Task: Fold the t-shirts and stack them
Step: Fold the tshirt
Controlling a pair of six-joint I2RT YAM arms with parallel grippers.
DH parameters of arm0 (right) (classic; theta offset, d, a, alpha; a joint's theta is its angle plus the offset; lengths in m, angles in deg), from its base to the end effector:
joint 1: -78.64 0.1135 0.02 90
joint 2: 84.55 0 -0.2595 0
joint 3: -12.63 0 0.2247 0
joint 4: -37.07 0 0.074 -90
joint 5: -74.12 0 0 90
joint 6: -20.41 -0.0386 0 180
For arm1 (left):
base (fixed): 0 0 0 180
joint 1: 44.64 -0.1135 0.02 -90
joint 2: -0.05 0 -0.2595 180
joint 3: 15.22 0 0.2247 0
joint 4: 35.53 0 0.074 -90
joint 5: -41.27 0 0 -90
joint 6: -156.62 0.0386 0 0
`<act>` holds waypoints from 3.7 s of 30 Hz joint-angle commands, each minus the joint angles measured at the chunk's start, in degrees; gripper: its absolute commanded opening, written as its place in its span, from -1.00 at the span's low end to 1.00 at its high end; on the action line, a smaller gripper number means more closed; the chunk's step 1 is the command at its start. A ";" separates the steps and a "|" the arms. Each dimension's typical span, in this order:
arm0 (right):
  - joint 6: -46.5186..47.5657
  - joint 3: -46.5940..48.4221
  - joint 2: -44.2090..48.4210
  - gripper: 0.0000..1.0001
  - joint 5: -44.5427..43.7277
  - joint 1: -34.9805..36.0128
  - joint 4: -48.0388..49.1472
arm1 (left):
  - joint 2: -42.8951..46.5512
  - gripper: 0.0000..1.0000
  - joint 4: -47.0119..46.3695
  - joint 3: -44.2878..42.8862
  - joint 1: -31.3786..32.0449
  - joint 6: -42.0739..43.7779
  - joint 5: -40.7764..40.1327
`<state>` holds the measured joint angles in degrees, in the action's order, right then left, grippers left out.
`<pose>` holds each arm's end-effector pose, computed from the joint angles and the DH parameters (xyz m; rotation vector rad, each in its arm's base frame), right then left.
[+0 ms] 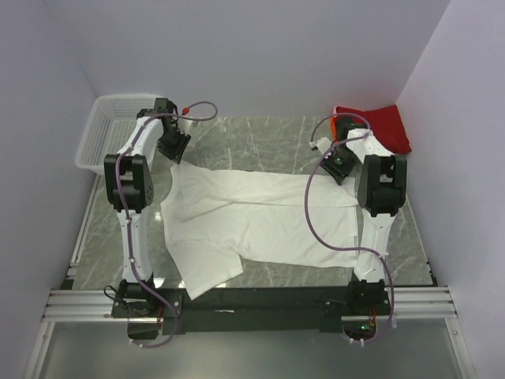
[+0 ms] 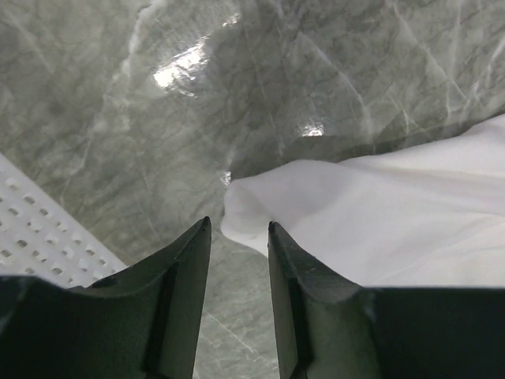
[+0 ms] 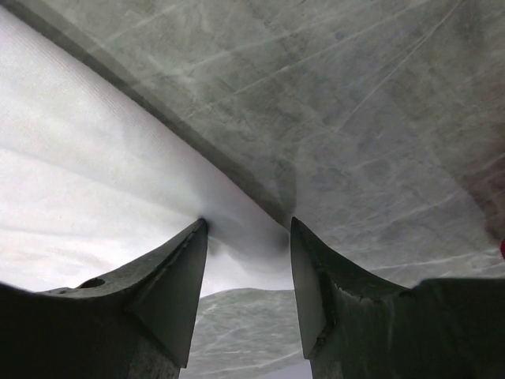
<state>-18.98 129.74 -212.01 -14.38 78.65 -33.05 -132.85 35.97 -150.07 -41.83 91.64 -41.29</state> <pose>0.4175 0.0011 0.1681 -1.2766 2.6919 -0.0709 0.4596 -0.0276 0.2060 0.6966 2.6768 -0.0804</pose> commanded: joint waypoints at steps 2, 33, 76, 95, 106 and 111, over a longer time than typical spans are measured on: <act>-0.25 0.59 -1.04 0.05 -2.64 -0.27 3.30 | -0.69 -0.19 -0.63 -0.25 1.41 0.83 0.20; -3.94 4.63 0.98 0.02 -0.29 2.01 1.55 | 0.86 -0.38 -2.30 -1.75 0.62 -0.93 1.42; -19.93 23.00 -7.18 0.32 16.17 56.85 22.55 | 45.10 0.27 3.85 26.03 -21.00 -17.81 30.53; -20.02 23.09 -13.08 0.24 16.87 58.61 25.36 | 44.92 0.27 5.51 27.00 -21.35 -15.44 29.91; -20.12 22.48 -13.34 -0.97 16.43 58.70 25.36 | 44.75 0.27 5.78 27.35 -21.88 -14.73 30.26; -19.23 21.77 -12.12 -1.00 16.78 58.61 25.36 | 44.57 0.27 5.34 27.70 -22.06 -14.82 30.53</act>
<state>-38.82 150.79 -224.64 1.73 136.88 -9.22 -90.16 41.45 -122.51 -63.58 75.99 -12.35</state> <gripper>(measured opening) 0.007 0.634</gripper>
